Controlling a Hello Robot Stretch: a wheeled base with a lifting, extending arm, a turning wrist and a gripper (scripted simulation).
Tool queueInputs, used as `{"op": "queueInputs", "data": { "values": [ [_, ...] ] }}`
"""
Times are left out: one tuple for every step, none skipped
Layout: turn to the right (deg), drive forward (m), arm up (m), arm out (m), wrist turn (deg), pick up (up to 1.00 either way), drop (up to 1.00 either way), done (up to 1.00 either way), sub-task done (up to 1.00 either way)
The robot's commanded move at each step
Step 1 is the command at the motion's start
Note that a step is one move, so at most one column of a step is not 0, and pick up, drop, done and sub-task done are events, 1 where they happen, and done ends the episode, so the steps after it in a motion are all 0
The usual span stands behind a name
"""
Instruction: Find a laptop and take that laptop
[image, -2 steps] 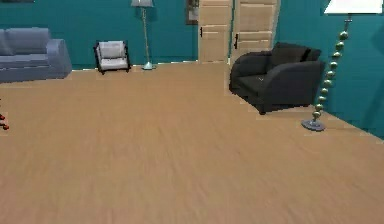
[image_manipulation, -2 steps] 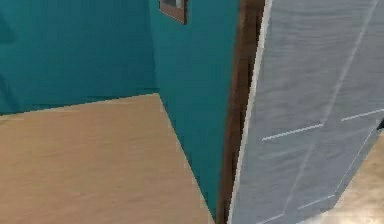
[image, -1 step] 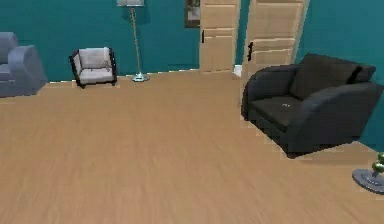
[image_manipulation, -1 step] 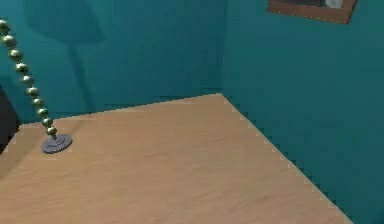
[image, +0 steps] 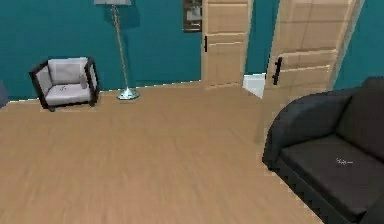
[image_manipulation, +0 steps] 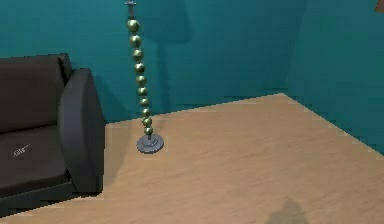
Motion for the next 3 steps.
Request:
{"op": "queueInputs", "data": {
  "values": [
    [3.0, 0.0, 0.0, 0.0, 0.0, 0.0, 0.0, 0.0, 0.0],
    [0.0, 1.0, 0.0, 0.0, 0.0, 0.0, 0.0, 0.0, 0.0],
    [0.0, 0.7, 0.0, 0.0, 0.0, 0.0, 0.0, 0.0, 0.0]
  ]
}}
